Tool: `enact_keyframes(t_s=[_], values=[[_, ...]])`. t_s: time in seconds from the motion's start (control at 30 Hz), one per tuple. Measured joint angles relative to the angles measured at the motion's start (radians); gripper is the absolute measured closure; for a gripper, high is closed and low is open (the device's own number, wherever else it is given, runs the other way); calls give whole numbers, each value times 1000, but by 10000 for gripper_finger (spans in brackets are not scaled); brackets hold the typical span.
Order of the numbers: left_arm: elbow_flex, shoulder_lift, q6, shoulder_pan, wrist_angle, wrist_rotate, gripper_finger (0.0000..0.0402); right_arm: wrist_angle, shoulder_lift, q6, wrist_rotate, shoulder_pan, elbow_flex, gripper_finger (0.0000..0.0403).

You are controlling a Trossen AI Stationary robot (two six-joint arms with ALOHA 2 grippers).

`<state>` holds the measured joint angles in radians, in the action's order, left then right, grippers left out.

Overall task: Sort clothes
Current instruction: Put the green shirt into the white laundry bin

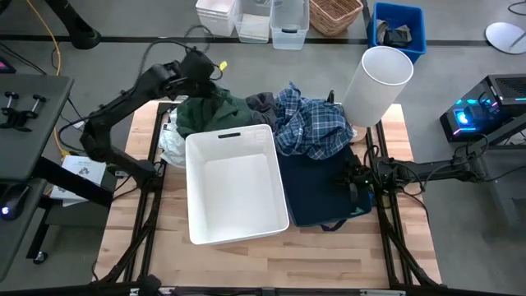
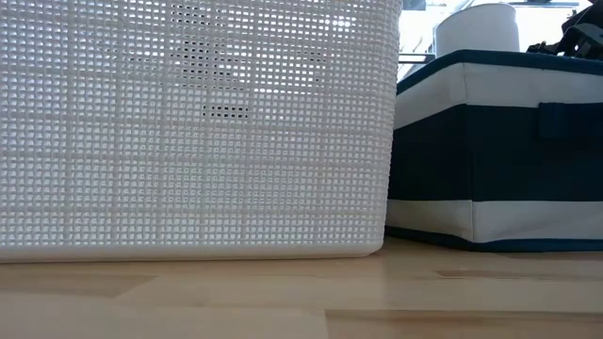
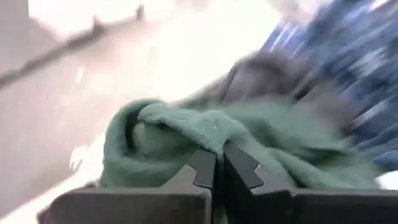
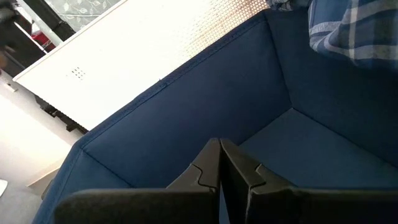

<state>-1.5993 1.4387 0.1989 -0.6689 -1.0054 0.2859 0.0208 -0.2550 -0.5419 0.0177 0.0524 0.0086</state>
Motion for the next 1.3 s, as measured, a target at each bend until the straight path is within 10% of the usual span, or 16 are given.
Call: enact_keyframes(t_s=[0.37,0.63,0.93,1.3], values=[[-308,-218,-324,251,588,-277,401,0,0,0,0,0,0,402],[-440,-290,-306,468,452,-513,401,0,0,0,0,0,0,402],[-356,-267,-201,558,97,-214,401,0,0,0,0,0,0,402],[-222,-156,-374,559,614,-402,401,0,0,0,0,0,0,402]])
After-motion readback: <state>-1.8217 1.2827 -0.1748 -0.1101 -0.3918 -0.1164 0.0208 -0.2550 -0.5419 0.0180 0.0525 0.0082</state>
